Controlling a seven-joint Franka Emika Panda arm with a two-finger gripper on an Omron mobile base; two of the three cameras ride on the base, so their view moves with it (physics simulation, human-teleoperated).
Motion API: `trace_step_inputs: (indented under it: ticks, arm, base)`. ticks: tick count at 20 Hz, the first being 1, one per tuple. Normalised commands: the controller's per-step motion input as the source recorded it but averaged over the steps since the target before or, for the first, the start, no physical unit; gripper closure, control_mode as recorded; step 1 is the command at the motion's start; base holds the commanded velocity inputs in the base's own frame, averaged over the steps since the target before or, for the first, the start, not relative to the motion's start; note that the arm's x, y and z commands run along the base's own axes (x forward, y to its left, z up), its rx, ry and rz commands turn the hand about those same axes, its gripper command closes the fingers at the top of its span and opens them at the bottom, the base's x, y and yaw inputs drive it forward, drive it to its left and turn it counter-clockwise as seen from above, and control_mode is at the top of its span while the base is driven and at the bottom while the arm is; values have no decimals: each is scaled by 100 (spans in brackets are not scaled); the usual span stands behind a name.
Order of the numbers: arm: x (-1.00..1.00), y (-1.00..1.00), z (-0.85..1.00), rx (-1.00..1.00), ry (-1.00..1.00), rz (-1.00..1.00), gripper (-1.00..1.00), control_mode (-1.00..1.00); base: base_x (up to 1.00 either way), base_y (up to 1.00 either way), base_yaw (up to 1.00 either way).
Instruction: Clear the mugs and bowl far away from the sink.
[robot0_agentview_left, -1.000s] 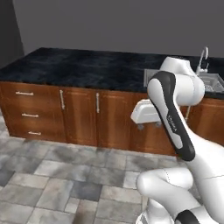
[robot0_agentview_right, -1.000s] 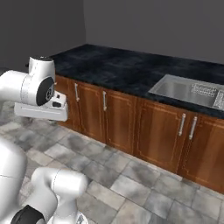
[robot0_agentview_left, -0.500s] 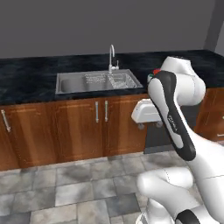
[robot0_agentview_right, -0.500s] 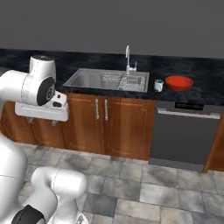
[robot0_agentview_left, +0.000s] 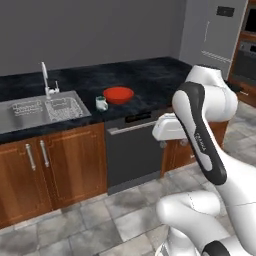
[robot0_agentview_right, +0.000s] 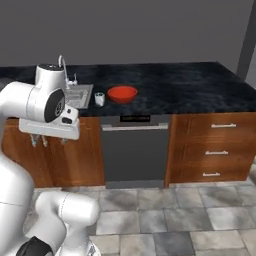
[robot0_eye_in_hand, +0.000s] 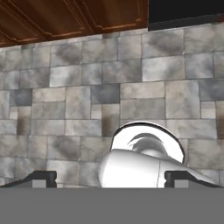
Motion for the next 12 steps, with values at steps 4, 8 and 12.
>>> trace_step_inputs:
  ticks: [4, 8, 12]
  arm:
    - [0, 0, 0, 0, 0, 0, -100, 100]
    - [0, 0, 0, 0, 0, 0, -100, 100]
    - [0, 0, 0, 0, 0, 0, -100, 100]
  base:
    - [100, 11, -12]
    - [100, -31, 7]
    - [100, -52, 11]
